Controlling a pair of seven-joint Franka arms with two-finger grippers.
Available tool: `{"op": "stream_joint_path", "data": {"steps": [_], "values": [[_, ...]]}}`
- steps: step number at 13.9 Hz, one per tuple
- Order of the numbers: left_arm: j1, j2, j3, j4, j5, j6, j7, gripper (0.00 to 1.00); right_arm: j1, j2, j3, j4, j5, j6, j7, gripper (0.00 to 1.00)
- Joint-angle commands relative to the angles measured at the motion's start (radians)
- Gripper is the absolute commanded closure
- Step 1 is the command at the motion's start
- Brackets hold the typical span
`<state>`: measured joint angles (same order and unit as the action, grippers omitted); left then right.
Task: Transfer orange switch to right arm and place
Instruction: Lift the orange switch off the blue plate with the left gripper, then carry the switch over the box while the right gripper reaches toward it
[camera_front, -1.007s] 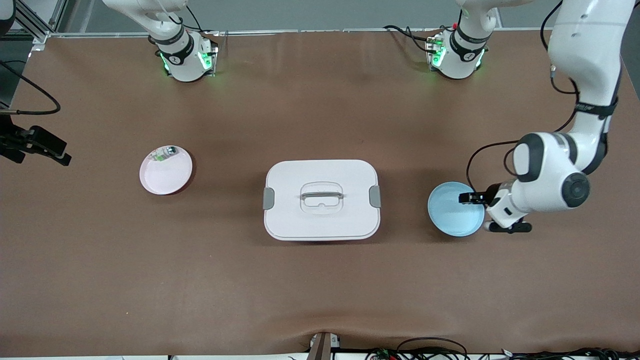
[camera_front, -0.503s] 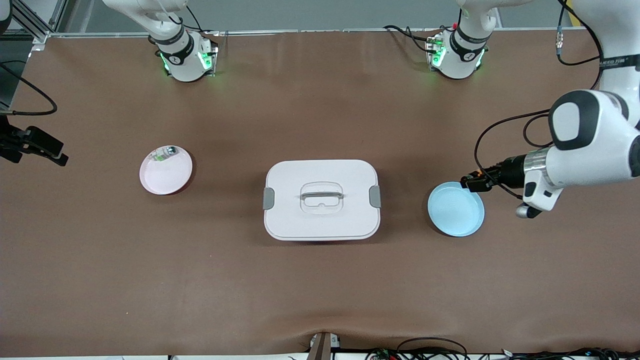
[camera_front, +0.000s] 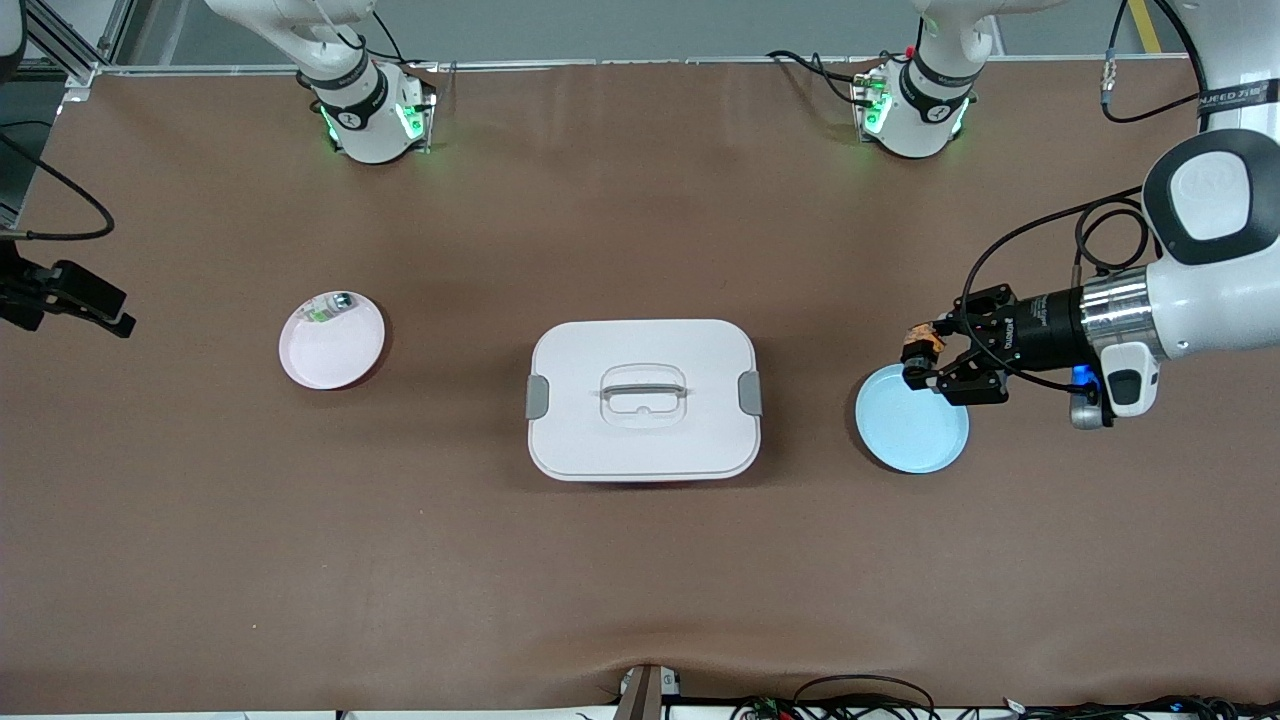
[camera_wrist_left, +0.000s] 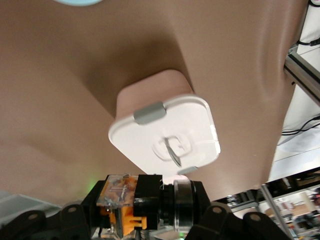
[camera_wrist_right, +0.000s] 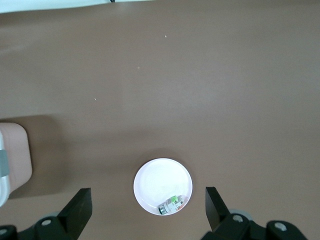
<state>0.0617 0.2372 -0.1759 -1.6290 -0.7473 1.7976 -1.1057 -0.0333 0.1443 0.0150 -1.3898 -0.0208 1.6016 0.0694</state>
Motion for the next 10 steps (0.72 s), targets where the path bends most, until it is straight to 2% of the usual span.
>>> {"op": "stream_joint_path", "data": {"steps": [1, 3, 6, 10], "values": [[-0.003, -0.001, -0.042, 0.075, -0.033, -0.009, -0.202, 0.76, 0.004, 0.011, 0.006, -0.005, -0.019, 0.003, -0.003, 0.0], [-0.035, 0.007, -0.066, 0.104, -0.027, 0.023, -0.304, 0.76, 0.012, 0.006, 0.01, -0.006, -0.018, -0.012, -0.005, 0.0], [-0.118, 0.008, -0.066, 0.106, -0.017, 0.121, -0.411, 0.76, 0.048, -0.002, 0.011, -0.003, -0.008, -0.071, -0.003, 0.0], [-0.222, 0.017, -0.066, 0.116, 0.035, 0.186, -0.465, 0.76, 0.104, 0.003, 0.014, -0.002, 0.005, -0.077, -0.005, 0.0]]}}
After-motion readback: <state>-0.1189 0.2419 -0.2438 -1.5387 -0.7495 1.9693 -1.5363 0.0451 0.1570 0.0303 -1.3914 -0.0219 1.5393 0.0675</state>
